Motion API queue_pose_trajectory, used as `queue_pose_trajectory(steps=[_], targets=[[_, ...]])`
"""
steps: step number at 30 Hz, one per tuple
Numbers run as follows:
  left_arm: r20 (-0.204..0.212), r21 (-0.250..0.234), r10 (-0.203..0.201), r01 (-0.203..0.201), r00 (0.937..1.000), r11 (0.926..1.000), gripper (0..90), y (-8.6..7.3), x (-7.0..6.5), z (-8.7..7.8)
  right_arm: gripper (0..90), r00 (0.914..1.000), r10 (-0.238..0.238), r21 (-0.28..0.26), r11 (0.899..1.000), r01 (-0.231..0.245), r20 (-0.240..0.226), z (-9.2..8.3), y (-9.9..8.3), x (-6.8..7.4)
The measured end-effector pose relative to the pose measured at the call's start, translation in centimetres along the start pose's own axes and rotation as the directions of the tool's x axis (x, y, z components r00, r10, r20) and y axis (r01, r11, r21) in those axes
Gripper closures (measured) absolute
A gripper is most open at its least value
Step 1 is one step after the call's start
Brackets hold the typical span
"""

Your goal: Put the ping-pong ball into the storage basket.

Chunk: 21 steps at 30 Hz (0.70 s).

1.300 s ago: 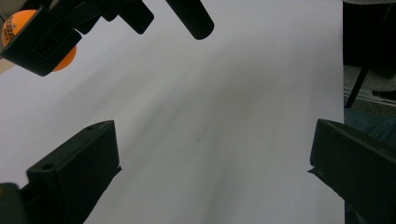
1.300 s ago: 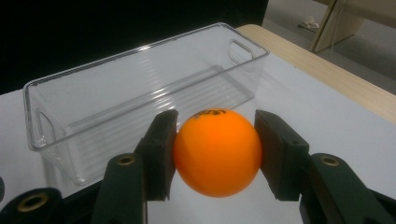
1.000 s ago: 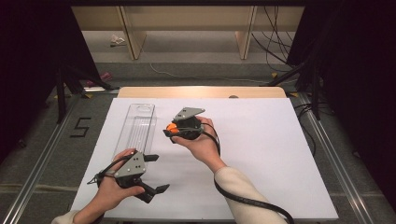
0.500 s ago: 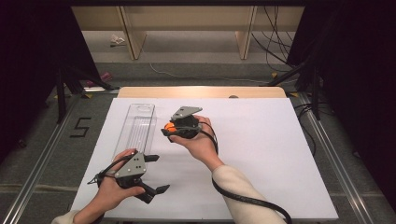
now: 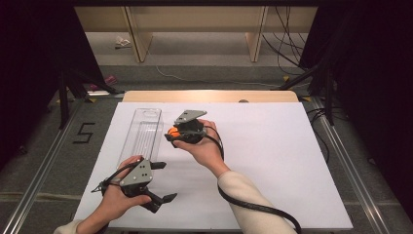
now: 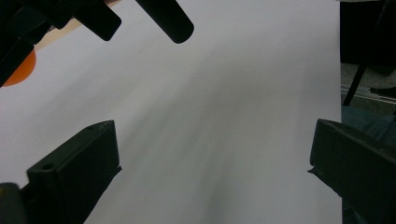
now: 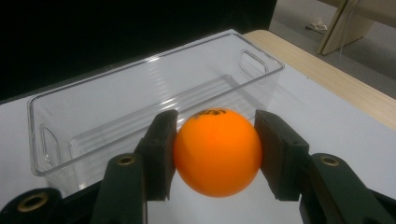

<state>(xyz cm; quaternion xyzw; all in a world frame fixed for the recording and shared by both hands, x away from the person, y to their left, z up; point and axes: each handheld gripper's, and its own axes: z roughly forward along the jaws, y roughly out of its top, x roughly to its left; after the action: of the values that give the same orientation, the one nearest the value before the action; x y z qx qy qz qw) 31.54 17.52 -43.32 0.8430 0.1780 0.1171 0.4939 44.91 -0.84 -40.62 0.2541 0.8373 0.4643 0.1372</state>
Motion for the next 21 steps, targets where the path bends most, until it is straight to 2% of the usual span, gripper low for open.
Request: queue_pose_trajectory(steps=[21], targets=[[0.004,0.003,0.008,-0.008,1.0000,1.0000,1.1,0.02,-0.05,0.01,51.6,0.9999,-0.007,0.005,1.000,0.007,-0.010,0.83,0.73,0.22]])
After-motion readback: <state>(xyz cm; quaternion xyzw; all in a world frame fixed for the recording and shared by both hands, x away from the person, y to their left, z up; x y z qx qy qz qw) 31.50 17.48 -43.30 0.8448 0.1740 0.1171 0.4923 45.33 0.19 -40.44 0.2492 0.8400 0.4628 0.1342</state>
